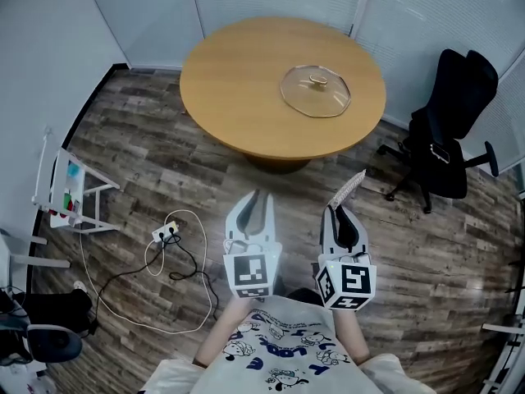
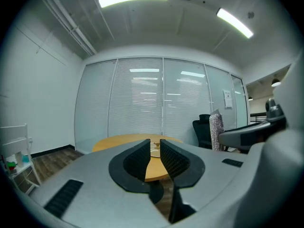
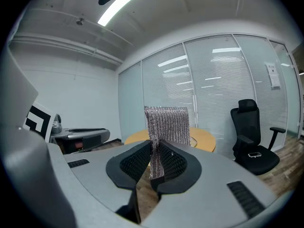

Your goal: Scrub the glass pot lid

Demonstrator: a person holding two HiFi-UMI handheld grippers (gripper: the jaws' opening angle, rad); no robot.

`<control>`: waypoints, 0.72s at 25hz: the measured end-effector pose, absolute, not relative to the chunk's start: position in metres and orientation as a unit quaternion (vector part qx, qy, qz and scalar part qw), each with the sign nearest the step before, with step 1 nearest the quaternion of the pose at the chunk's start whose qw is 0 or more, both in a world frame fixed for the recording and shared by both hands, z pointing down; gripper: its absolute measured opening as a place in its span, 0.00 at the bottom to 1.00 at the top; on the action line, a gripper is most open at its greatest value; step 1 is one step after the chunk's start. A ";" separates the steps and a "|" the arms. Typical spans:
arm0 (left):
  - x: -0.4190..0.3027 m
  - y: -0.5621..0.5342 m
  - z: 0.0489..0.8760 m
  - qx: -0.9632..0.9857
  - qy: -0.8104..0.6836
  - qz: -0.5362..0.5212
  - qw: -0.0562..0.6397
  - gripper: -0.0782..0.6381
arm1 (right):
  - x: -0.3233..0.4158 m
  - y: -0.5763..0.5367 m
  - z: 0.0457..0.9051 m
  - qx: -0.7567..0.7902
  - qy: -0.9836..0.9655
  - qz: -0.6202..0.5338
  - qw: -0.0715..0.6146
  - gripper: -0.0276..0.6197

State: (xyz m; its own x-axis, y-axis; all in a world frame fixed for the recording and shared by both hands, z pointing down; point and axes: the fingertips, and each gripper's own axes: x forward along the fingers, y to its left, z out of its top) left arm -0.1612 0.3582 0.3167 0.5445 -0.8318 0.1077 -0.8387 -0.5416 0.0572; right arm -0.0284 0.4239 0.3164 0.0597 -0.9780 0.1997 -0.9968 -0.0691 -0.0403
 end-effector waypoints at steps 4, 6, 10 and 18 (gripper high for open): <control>-0.165 0.343 0.320 0.876 -0.477 0.033 0.054 0.21 | -0.033 0.408 0.318 0.724 -0.682 0.086 0.058 0.15; -0.167 0.339 0.323 0.877 -0.477 0.033 0.057 0.21 | -0.036 0.405 0.320 0.724 -0.682 0.086 0.060 0.15; -0.166 0.330 0.325 0.877 -0.475 0.033 0.061 0.21 | -0.036 0.397 0.323 0.724 -0.680 0.089 0.066 0.15; -0.166 0.313 0.331 0.871 -0.484 0.041 0.069 0.21 | -0.031 0.377 0.329 0.718 -0.685 0.098 0.075 0.15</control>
State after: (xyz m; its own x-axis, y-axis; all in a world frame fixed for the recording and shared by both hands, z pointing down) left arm -0.1662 0.3133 0.3310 0.5277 -0.8382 0.1378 -0.8494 -0.5215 0.0812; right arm -0.0309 0.3768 0.3295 0.0422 -0.9688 0.2441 -0.9984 -0.0504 -0.0273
